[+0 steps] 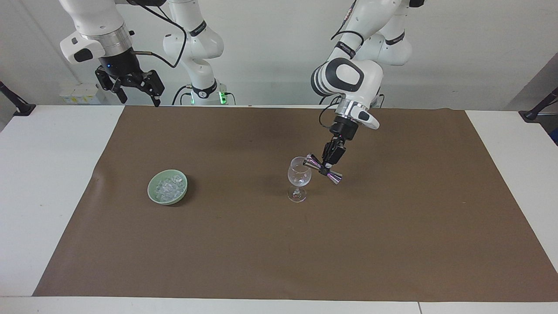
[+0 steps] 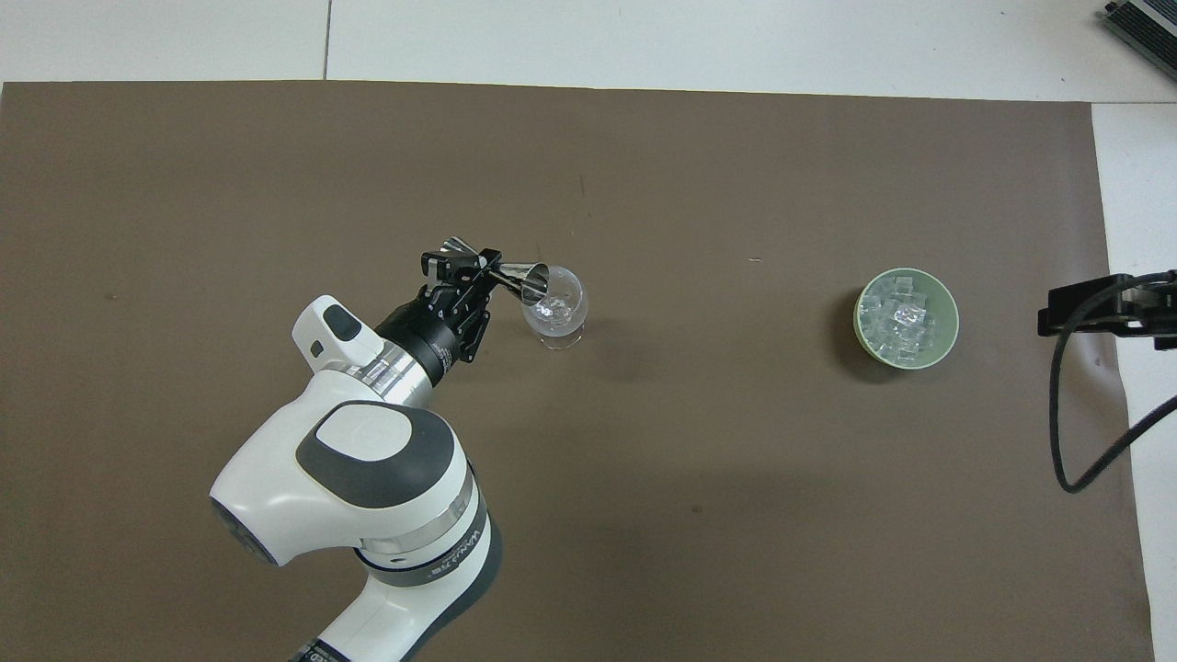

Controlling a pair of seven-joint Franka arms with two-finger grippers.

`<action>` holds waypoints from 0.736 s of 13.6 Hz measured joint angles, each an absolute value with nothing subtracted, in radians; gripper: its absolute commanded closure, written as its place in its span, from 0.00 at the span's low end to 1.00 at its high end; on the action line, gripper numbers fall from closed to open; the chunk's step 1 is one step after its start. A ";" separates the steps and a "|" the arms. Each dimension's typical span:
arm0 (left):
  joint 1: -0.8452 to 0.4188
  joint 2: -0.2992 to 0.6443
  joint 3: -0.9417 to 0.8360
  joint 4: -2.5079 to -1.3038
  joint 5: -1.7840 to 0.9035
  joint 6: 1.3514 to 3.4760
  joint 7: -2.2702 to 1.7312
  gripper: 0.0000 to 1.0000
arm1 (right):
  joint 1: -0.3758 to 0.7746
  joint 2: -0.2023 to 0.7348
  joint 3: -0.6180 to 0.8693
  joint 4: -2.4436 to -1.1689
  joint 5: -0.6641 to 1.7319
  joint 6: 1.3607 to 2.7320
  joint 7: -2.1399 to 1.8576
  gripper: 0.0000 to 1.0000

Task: Pour wine and add ice with both arms
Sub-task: 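Tilt the bottle over the glass rim with the left gripper, then hold the bottle tilted over the glass with the left gripper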

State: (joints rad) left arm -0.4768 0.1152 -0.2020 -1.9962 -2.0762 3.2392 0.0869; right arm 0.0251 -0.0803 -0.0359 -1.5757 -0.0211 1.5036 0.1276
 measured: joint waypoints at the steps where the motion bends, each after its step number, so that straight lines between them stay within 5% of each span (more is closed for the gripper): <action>1: -0.480 0.115 -0.202 -1.995 -2.074 3.247 0.091 1.00 | 0.025 -0.080 -0.036 -1.576 -0.021 1.504 0.128 0.00; 10: -0.496 0.119 -0.206 -1.982 -2.034 3.292 0.102 1.00 | 0.025 -0.080 -0.036 -1.576 -0.021 1.504 0.128 0.00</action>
State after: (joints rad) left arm -0.4960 0.1193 -0.2063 -1.9823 -2.0336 3.2922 0.1015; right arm 0.0251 -0.0803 -0.0359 -1.5757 -0.0211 1.5036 0.1276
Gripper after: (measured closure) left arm 0.789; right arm 0.000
